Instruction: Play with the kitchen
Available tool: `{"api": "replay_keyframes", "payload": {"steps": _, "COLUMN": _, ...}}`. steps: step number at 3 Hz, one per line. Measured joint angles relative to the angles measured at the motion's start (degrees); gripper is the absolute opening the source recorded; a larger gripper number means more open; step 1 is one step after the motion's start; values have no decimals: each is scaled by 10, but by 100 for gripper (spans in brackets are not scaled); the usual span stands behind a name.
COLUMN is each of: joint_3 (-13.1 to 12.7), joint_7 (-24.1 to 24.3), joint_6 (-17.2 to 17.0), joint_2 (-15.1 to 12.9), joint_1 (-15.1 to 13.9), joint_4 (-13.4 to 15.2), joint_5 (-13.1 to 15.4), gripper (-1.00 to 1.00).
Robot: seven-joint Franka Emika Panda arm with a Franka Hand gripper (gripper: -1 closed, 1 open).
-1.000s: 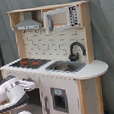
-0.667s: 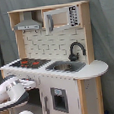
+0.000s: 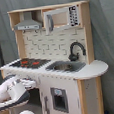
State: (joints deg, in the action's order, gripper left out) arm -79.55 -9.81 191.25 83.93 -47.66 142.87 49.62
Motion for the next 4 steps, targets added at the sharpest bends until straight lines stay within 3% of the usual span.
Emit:
{"api": "replay_keyframes", "payload": {"steps": 3, "joint_3": -2, "joint_7": 164, "joint_6": -1, "joint_2": 0, "joint_1": -2, "joint_4": -5, "joint_5": -3, "gripper": -100}}
{"api": "replay_keyframes", "payload": {"steps": 4, "joint_3": -2, "joint_7": 238, "joint_6": -1, "joint_2": 0, "joint_1": -2, "joint_4": -5, "joint_5": -4, "gripper": -100}}
